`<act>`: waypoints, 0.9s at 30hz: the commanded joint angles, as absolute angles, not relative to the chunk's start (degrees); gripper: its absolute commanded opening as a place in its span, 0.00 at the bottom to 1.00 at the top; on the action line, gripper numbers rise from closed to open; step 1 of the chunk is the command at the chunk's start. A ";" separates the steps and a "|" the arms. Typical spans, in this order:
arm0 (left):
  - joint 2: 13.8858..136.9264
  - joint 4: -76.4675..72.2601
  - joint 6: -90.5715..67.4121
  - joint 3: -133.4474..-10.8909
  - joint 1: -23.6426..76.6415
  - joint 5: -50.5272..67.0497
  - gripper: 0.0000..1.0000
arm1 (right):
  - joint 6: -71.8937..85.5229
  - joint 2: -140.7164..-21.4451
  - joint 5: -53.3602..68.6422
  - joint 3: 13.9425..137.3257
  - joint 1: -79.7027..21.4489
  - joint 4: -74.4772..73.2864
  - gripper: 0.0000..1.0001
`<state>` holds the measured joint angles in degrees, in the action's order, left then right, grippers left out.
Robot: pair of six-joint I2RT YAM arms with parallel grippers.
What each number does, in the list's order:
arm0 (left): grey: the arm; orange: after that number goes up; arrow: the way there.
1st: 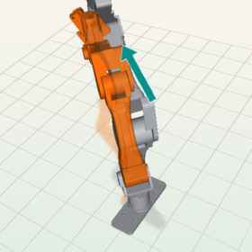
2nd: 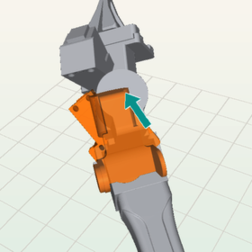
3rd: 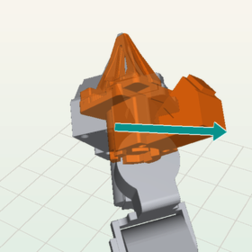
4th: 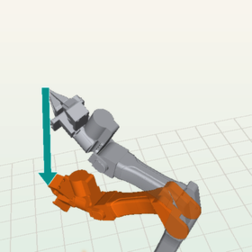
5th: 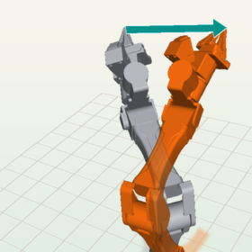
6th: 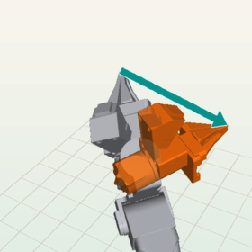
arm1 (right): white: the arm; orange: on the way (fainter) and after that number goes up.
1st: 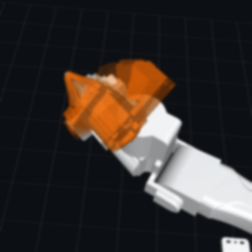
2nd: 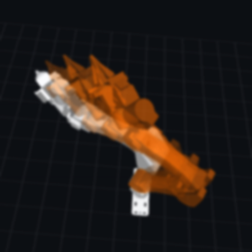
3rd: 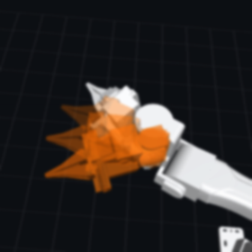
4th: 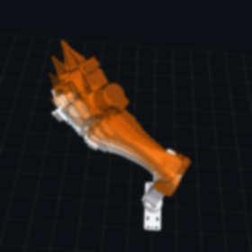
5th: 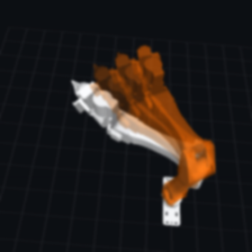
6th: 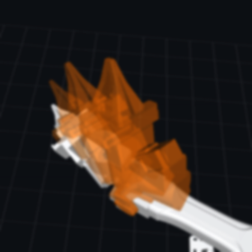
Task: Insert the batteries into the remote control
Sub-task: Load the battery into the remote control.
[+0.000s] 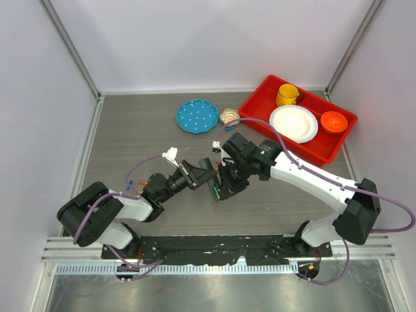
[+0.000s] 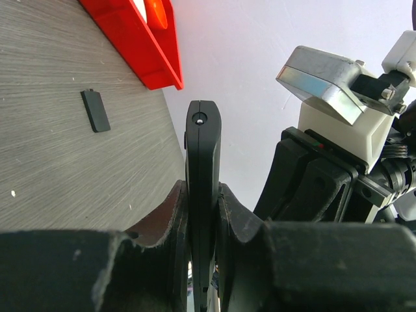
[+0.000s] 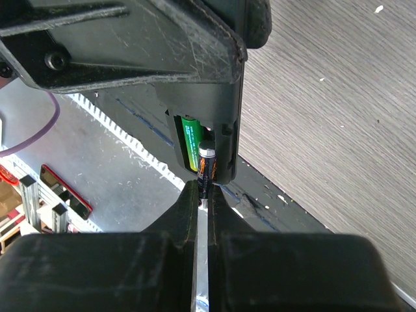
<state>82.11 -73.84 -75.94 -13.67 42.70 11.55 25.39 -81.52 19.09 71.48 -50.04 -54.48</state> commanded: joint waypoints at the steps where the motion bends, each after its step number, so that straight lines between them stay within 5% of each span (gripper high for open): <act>1: 80.33 -88.59 -75.06 -13.45 43.15 11.16 0.00 | 24.35 -81.83 20.13 73.13 -50.19 -53.61 0.01; 27: 79.63 -88.59 -75.24 -13.27 44.65 12.30 0.00 | 23.99 -83.50 19.25 73.74 -48.78 -53.35 0.01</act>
